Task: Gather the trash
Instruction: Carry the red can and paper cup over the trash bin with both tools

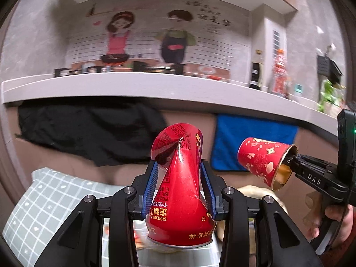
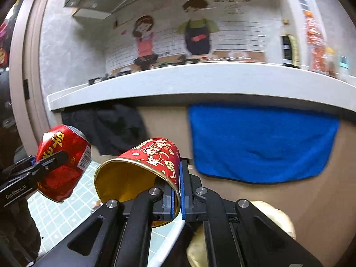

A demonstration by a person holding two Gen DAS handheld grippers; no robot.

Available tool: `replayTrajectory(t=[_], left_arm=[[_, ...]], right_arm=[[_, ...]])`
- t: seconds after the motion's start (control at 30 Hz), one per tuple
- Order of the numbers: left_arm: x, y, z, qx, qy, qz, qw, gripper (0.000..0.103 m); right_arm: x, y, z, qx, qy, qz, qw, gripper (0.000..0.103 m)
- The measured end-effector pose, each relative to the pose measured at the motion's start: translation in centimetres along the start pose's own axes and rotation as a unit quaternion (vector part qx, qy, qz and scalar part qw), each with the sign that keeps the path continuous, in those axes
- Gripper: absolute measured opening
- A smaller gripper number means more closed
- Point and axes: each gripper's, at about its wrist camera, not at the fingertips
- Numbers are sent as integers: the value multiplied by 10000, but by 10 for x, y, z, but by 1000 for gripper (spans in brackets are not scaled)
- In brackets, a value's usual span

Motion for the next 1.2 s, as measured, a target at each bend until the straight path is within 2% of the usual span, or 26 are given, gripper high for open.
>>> replayTrajectory(t=[0.23,0.5,0.7,1.2], left_arm=[[-31,2,70,-312,494,-227,9980,40],[-68,16,115,-290,983,-554,9932,40],[-98,33,128,-146,1279,-868,9879,40],[-163,46,124,122,1477,-1397,9790,40]], right_arm=[[23,19,68,-408,338,-35,9986,4],[33,39,120,-772,591,-156,9951,5],[26,51,141,-926,694,-339,9927,5],[-12,67,161,-997,779,-724,9893,7]])
Point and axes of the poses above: each gripper's, at about its wrist camera, not at the fingertips, and x roughly against the way its jaws point, z to its right, y to its underside, and after that the axes turned 7 degrees about y, right-handed
